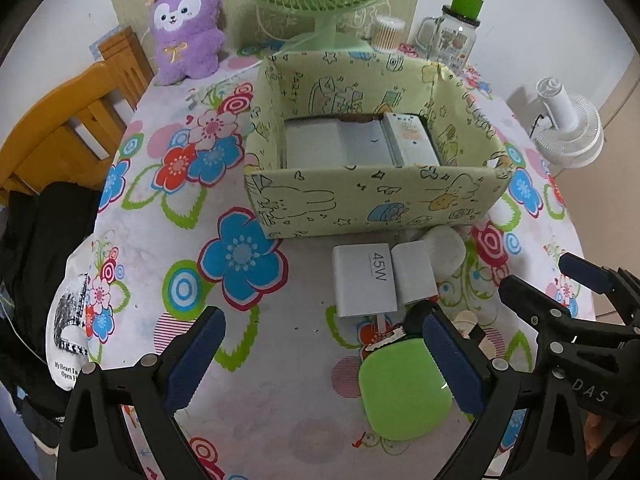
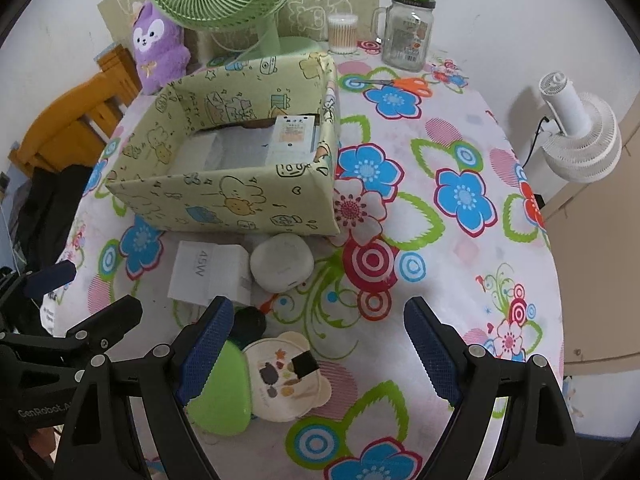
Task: Organize rigid objects
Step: 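Move the left tool to the white charger while the right tool approaches the black round object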
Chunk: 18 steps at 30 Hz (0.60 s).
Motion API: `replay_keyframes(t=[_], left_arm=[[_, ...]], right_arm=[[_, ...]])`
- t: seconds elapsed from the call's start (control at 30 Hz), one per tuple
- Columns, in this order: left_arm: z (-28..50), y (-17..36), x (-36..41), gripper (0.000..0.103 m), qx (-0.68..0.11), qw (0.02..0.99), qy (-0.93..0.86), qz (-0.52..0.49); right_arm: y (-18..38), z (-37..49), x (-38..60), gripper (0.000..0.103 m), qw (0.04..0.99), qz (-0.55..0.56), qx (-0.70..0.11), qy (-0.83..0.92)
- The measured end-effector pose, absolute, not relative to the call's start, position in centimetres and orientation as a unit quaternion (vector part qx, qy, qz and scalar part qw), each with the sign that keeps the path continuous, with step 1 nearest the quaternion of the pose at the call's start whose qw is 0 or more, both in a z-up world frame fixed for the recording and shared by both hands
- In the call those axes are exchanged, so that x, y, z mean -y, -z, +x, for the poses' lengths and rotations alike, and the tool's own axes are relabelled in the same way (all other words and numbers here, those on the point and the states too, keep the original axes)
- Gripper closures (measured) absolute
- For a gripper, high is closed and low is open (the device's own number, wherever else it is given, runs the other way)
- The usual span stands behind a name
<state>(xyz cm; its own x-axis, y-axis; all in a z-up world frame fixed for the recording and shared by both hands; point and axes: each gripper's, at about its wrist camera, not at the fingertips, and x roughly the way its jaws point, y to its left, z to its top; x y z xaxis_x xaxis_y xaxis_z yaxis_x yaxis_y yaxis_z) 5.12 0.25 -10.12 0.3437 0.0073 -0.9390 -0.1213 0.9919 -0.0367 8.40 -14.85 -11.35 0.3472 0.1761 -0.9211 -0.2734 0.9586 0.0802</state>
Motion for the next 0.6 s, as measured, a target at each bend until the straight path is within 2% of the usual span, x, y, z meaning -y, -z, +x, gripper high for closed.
replay_keyframes(t=[0.6], left_arm=[[5.2, 14.2, 0.8, 0.003, -0.607, 0.793, -0.036, -0.035]], right_arm=[[16.0, 8.6, 15.8, 0.014, 0.795, -0.042, -0.588, -0.143]])
